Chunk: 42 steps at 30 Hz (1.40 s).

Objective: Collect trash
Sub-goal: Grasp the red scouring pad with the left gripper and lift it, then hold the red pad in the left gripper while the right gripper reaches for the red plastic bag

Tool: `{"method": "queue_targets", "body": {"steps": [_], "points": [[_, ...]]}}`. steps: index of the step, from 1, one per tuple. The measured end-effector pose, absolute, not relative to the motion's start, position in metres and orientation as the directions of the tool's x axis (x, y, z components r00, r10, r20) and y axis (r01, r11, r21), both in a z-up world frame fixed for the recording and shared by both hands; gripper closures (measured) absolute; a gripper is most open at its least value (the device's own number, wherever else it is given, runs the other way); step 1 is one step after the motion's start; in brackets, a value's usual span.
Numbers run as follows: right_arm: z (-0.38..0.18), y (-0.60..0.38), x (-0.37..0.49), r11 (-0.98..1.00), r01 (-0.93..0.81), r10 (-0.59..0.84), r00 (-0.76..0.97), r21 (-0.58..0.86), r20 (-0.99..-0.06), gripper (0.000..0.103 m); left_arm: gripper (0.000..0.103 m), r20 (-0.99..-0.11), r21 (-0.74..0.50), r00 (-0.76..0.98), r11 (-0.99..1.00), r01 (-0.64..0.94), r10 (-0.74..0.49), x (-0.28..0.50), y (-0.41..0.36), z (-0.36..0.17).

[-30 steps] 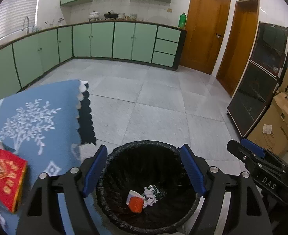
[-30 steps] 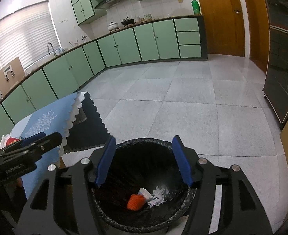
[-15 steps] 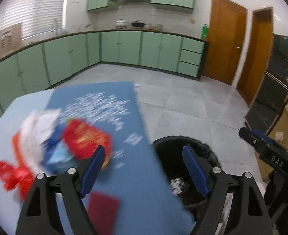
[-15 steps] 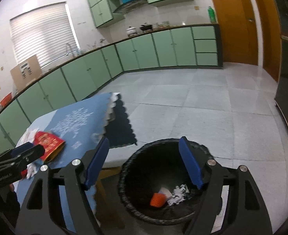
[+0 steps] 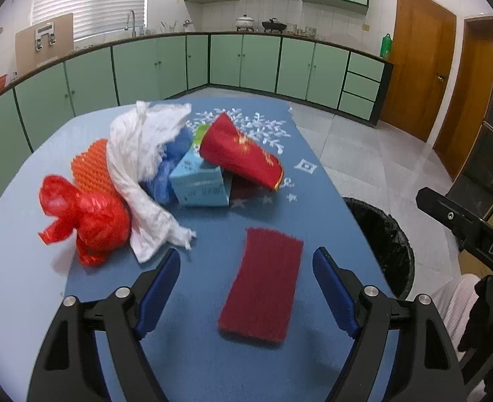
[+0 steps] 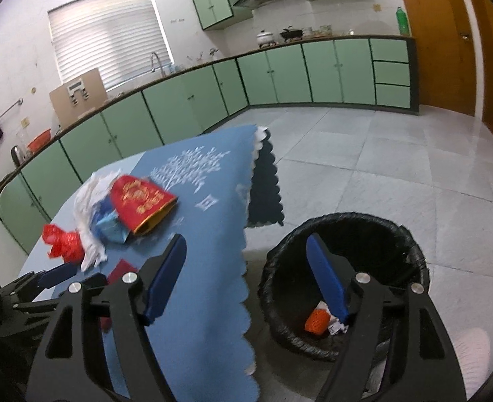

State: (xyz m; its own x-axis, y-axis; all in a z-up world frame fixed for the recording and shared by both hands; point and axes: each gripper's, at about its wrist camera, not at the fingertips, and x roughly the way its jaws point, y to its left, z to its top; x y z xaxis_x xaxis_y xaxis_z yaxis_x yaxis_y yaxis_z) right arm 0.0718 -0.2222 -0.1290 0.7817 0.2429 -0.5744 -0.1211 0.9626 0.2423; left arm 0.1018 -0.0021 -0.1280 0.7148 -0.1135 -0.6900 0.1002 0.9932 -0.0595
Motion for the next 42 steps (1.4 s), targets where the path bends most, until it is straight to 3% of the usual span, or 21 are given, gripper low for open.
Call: {"method": "queue_targets", "body": {"steps": [10,15,20,31,42], "points": [[-0.135,-0.215,0.073,0.963,-0.135,0.251,0.770,0.234,-0.587,0.031,0.024,-0.720,-0.052,0.685,0.993,0.105,-0.110,0.103,-0.009,-0.147],[-0.137,-0.216,0.074,0.963,-0.129,0.247,0.770,0.235,-0.589,0.031,0.035,-0.728,-0.031,0.678,0.994,0.109,-0.098,0.103,-0.012,-0.153],[-0.138,-0.216,0.075,0.963,-0.129,0.247,0.767,0.235,-0.593,0.031,0.054,-0.721,-0.021,0.686,0.993,0.120,-0.098,0.100,-0.015,-0.152],[-0.129,-0.205,0.076,0.960,-0.164,0.269,0.771,0.229,-0.577,0.031,0.056,-0.690,-0.047,0.718,0.995,0.088,-0.096,0.090,-0.008,-0.134],[-0.119,-0.163,0.082,0.942,-0.250,0.335,0.758,0.224,-0.560,0.031,0.056,-0.644,-0.051,0.765,0.998,-0.031,-0.010,0.079,0.034,-0.108]]}}
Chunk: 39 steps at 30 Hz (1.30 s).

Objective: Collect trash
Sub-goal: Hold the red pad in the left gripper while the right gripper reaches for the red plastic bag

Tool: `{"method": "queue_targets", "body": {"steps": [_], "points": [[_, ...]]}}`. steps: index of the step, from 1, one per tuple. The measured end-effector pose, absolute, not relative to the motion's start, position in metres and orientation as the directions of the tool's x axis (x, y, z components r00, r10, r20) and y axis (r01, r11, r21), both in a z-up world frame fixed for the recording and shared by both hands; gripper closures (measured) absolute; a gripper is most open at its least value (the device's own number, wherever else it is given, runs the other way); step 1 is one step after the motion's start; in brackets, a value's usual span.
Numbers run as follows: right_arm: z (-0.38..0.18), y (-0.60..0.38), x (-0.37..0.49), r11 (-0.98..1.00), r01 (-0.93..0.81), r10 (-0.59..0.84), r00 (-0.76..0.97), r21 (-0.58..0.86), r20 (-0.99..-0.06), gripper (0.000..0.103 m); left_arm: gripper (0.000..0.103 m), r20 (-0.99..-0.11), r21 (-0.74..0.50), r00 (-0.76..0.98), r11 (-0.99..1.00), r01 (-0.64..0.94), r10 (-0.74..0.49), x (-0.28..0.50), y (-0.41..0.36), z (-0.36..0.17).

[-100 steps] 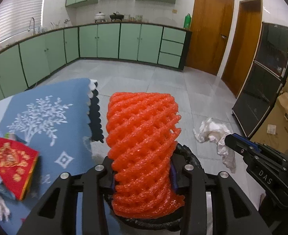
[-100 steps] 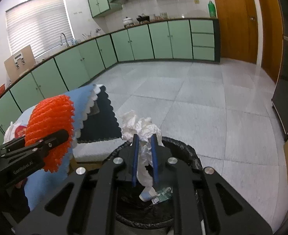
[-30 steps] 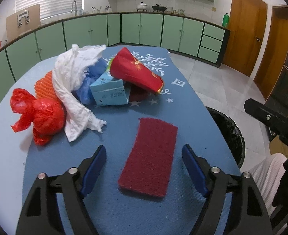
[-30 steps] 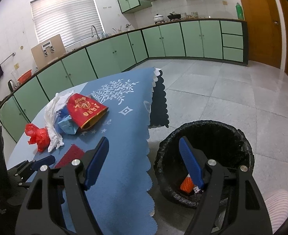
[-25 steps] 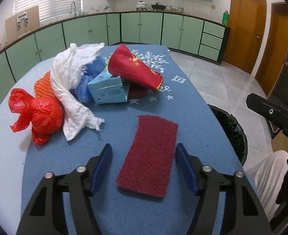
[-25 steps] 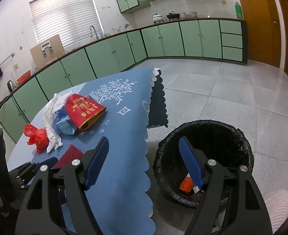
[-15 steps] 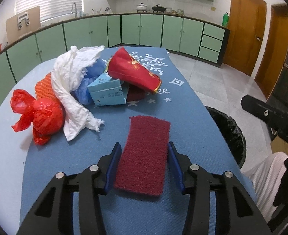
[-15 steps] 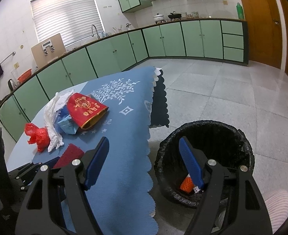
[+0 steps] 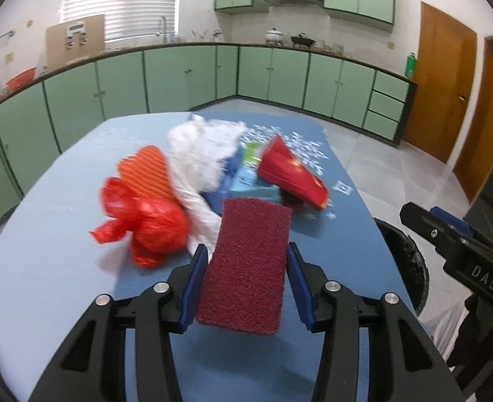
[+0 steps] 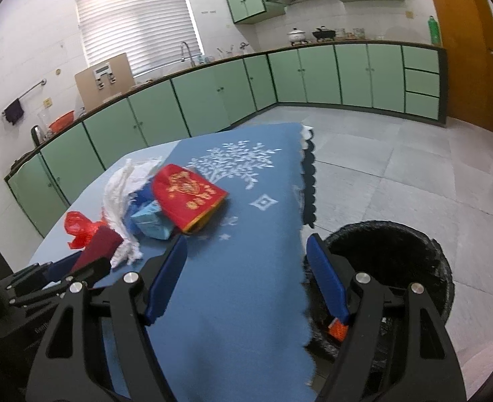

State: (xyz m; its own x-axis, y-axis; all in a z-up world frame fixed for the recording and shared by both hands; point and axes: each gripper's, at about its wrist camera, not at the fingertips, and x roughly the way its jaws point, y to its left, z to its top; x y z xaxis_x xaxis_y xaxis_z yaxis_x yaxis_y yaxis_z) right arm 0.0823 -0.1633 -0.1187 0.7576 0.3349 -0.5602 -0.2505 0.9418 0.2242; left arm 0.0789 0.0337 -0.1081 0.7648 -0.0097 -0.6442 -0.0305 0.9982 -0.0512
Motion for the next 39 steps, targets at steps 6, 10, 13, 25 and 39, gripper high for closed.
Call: {"method": "queue_targets", "body": {"steps": [6,10,13,25,39], "points": [[-0.119,-0.130,0.088,0.925,-0.311,0.381,0.732,0.220,-0.566,0.031,0.056,-0.626,-0.049,0.779,0.995,-0.091,0.041,0.070,0.058,-0.098],[-0.121,-0.100,0.091,0.907,-0.364,0.416,0.707,0.211,-0.572,0.036,0.056,-0.611,-0.051,0.787,0.989,-0.142,0.082,0.064,0.083,-0.092],[-0.123,-0.077,0.090,0.892,-0.405,0.441,0.687,0.199,-0.577,0.038,0.056,-0.604,-0.051,0.789,0.982,-0.182,0.115,0.060,0.100,-0.090],[-0.122,-0.011,0.101,0.832,-0.520,0.520,0.606,0.195,-0.602,0.049,0.056,-0.588,-0.048,0.785,0.961,-0.271,0.192,0.056,0.143,-0.087],[-0.122,0.036,0.103,0.782,-0.596,0.560,0.543,0.182,-0.626,0.055,0.056,-0.605,-0.049,0.757,0.937,-0.345,0.247,0.052,0.180,-0.095]]}}
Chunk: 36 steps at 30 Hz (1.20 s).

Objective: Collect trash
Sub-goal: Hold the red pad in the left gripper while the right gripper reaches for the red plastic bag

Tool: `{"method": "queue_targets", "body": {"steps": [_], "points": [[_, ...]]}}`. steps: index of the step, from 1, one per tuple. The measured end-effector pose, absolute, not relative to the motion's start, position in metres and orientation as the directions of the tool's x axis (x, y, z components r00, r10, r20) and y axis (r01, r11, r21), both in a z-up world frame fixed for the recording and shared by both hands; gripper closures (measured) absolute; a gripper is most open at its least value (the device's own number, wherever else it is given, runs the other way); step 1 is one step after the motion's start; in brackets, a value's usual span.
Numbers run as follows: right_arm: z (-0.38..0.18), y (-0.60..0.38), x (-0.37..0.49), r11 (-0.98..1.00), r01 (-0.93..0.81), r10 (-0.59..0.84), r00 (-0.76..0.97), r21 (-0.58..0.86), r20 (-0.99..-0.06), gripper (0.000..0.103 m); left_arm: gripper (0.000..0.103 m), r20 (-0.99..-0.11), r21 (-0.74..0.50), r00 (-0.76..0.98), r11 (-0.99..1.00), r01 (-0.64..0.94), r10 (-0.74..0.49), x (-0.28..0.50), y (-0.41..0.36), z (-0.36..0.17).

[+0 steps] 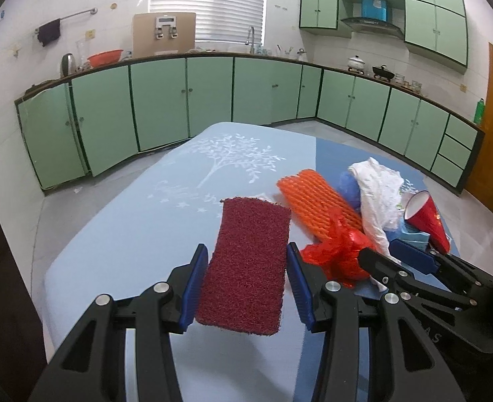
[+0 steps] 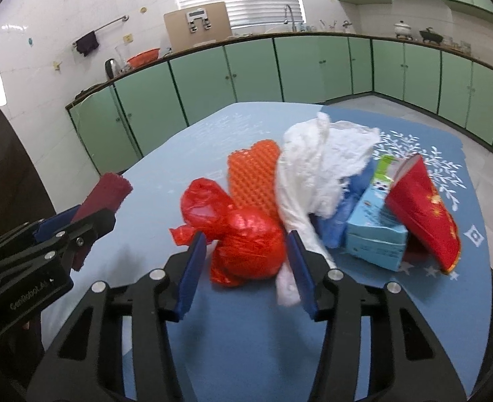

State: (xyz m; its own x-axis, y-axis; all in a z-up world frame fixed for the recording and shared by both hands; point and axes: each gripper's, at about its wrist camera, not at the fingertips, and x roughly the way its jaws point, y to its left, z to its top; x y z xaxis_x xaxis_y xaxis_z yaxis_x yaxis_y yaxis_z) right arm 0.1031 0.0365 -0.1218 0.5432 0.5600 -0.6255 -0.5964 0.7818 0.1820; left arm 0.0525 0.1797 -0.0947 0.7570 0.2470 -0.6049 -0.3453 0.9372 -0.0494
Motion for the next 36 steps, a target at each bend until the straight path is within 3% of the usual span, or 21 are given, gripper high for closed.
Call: {"method": "queue_targets", "body": {"steps": [6,8,12,21,26,30,36], "points": [[-0.131,0.053,0.108,0.769,-0.617,0.549,0.504,0.168,-0.666,0.073,0.056,-0.610,-0.056,0.753,0.934,-0.352,0.247,0.052,0.183,-0.097],[-0.131,0.053,0.109,0.768,-0.618,0.548,0.499,0.168,-0.671,0.088,0.056,-0.612,-0.057,0.752,0.935,-0.351,0.245,0.052,0.183,-0.097],[-0.122,0.050,0.102,0.744,-0.652,0.571,0.505,0.148,-0.647,0.103,0.056,-0.610,-0.059,0.754,0.935,-0.350,0.244,0.052,0.181,-0.096],[-0.097,0.033,0.093,0.724,-0.666,0.619,0.513,0.178,-0.595,0.103,0.056,-0.596,-0.059,0.764,0.936,-0.348,0.247,0.050,0.174,-0.089],[-0.106,0.042,0.095,0.721,-0.671,0.611,0.498,0.173,-0.616,0.096,0.056,-0.601,-0.050,0.759,0.935,-0.351,0.252,0.046,0.175,-0.091],[-0.116,0.051,0.100,0.731,-0.658,0.598,0.489,0.181,-0.635,0.065,0.056,-0.609,-0.049,0.749,0.930,-0.364,0.261,0.045,0.180,-0.095],[-0.129,0.064,0.114,0.742,-0.648,0.568,0.471,0.172,-0.675,0.055,0.056,-0.622,-0.055,0.735,0.922,-0.384,0.269,0.044,0.189,-0.101]]}}
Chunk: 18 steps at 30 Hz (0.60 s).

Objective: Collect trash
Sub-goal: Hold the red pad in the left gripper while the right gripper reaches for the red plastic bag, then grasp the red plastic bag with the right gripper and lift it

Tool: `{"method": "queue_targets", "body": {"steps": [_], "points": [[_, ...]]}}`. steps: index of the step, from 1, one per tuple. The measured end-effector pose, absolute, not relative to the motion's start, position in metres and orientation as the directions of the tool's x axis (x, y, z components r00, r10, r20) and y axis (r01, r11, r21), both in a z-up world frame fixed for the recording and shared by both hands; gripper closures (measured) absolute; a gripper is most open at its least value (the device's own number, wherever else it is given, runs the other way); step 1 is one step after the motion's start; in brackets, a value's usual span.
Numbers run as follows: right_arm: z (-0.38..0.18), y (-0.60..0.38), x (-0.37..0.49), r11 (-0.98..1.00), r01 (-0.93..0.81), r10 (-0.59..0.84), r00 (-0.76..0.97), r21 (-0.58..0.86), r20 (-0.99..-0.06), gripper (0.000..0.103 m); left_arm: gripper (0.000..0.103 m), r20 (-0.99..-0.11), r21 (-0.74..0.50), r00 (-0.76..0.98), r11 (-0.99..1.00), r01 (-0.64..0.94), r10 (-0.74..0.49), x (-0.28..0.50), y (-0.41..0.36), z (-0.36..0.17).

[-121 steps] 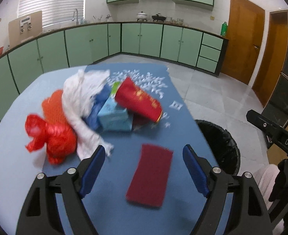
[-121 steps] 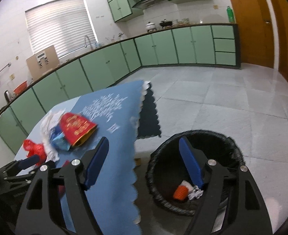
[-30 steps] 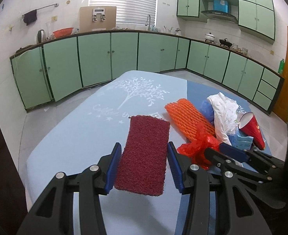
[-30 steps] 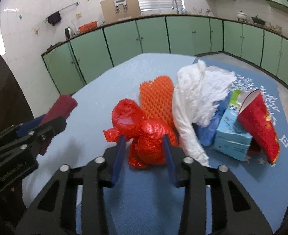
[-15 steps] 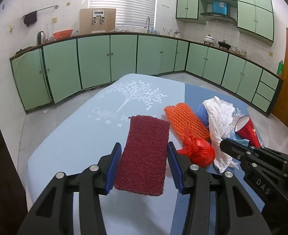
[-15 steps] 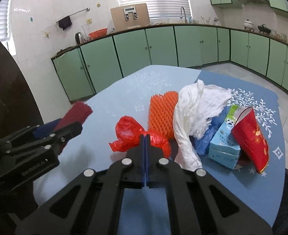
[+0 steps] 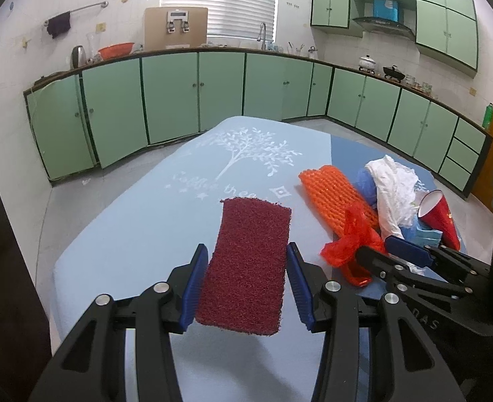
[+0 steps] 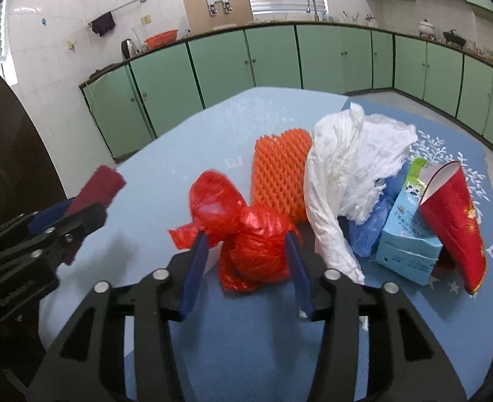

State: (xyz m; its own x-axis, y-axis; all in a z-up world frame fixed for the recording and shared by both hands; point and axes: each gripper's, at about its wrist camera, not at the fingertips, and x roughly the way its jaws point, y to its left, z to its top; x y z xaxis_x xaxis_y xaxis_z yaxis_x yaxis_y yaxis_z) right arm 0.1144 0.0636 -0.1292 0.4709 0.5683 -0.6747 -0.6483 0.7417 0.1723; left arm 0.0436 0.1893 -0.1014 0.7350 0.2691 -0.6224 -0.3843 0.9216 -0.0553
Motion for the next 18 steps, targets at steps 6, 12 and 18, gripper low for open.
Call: {"method": "queue_targets", "body": {"steps": [6,12,18], "points": [[-0.131,0.066,0.123,0.738,-0.653,0.561,0.456,0.169,-0.691,0.081,0.056,-0.628,-0.059,0.733,0.924,-0.378,0.260,0.045,0.188,-0.104],[-0.113,0.053,0.113,0.717,-0.667,0.610,0.461,0.202,-0.644,0.089,0.056,-0.619,-0.062,0.742,0.926,-0.371,0.256,0.043,0.185,-0.099],[-0.083,0.032,0.101,0.707,-0.675,0.646,0.495,0.211,-0.581,0.089,0.056,-0.595,-0.067,0.765,0.933,-0.353,0.247,0.040,0.175,-0.085]]}}
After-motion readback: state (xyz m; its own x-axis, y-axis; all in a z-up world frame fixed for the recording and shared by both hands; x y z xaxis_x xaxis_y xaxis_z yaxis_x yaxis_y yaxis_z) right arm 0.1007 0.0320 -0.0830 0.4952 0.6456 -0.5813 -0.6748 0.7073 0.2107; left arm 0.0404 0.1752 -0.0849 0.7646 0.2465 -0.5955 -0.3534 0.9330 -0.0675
